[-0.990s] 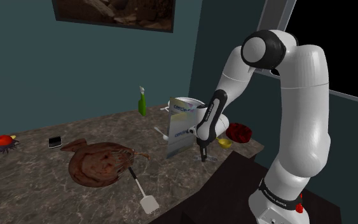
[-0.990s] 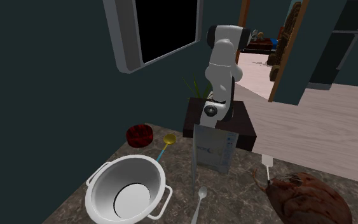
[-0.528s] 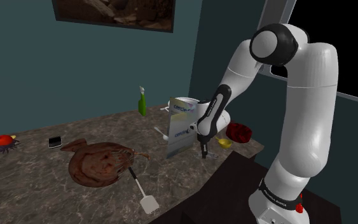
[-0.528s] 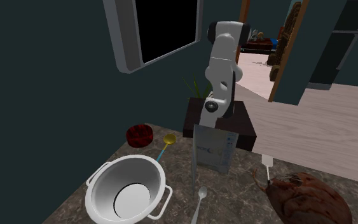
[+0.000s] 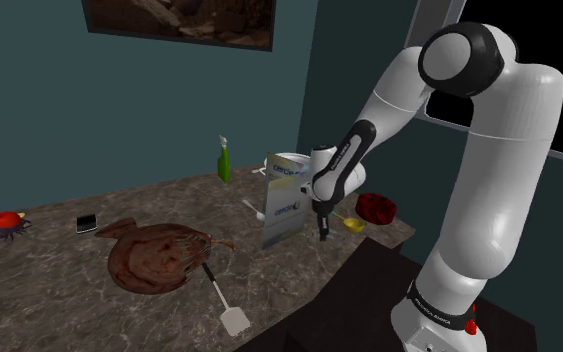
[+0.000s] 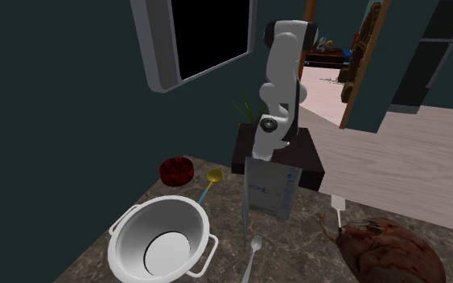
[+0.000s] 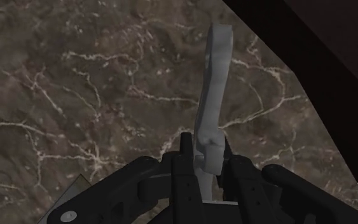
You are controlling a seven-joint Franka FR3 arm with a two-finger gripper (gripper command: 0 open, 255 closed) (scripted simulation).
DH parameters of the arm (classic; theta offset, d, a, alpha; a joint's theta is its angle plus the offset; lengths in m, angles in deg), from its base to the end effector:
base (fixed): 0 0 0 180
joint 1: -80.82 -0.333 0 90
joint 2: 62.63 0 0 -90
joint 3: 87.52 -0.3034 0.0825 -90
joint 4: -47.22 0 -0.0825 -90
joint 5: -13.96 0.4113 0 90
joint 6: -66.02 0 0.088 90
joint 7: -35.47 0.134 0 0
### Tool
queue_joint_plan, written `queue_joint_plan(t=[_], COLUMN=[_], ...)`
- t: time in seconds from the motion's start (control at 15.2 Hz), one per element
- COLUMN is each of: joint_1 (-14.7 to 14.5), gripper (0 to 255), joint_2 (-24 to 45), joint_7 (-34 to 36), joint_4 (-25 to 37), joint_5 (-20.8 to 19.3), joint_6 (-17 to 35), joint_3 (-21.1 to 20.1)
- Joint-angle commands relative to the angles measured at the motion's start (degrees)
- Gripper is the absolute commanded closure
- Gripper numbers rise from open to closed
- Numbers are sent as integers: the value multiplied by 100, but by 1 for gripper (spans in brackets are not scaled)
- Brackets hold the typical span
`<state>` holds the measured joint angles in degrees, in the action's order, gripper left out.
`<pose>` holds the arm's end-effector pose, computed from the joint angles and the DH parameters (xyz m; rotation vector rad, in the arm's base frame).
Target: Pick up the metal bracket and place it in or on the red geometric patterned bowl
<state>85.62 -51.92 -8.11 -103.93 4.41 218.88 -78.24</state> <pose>0.3972 -0.1025 0.1054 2.9479 1.0257 -0.2856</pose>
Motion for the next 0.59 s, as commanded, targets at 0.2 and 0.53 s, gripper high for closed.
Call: queue_joint_plan(t=[0.2,0.53], joint_1=[-12,-19], gripper=[255,255], joint_2=[-492,-950], joint_7=[-17,-35], joint_4=[-52,-58], joint_5=[-28,-45], joint_6=[-442,-893], joint_3=[18,21])
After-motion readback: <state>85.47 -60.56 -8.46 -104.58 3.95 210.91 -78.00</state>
